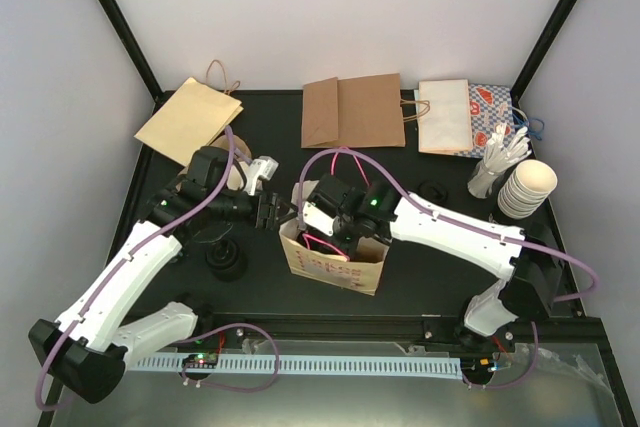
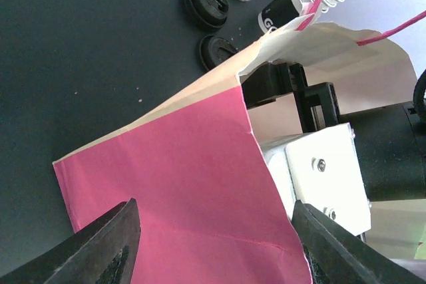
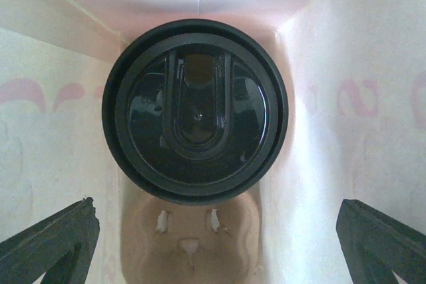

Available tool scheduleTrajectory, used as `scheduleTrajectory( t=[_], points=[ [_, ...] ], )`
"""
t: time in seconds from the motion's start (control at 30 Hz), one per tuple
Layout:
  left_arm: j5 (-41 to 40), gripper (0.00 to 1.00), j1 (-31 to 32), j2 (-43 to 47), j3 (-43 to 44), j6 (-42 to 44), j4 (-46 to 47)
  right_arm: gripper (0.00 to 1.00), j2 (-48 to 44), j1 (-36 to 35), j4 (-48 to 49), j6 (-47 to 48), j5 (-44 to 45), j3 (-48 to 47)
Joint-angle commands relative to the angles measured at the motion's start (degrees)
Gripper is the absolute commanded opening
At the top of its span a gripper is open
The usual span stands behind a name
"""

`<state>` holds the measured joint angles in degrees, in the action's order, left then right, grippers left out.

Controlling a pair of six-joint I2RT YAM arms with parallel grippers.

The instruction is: Pack the takeout coffee

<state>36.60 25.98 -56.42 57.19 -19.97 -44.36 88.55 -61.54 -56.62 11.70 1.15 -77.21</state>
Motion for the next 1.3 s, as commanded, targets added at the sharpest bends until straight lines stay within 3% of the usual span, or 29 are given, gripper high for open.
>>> scheduleTrajectory(
  t=[0.0,0.6,1.03,1.17,1.27],
  points=[
    [-2.92,0.63,0.38,-0.89,0.48,2.63,-3.59,1.00,-5.00,-0.16,2.72,-1.55,0.52,-0.40],
    [-3.93,0.63,1.34,-1.44,1.31,2.39,-4.16,1.00,-15.02,-0.16,7.04,-3.48,1.93,2.02],
    [-5.58,0.63,5.14,-4.65,8.46,1.52,-4.74,1.00,-26.37,-0.07,12.08,-8.49,3.84,-3.32],
    [-6.81,0.64,6.53,-5.91,10.97,1.12,-4.63,1.00,-27.02,0.02,10.52,-10.57,1.45,-4.78],
    [-7.19,0.64,7.32,-6.98,11.90,0.68,-4.23,1.00,-25.77,0.14,6.91,-14.02,5.14,-6.86]
  ],
)
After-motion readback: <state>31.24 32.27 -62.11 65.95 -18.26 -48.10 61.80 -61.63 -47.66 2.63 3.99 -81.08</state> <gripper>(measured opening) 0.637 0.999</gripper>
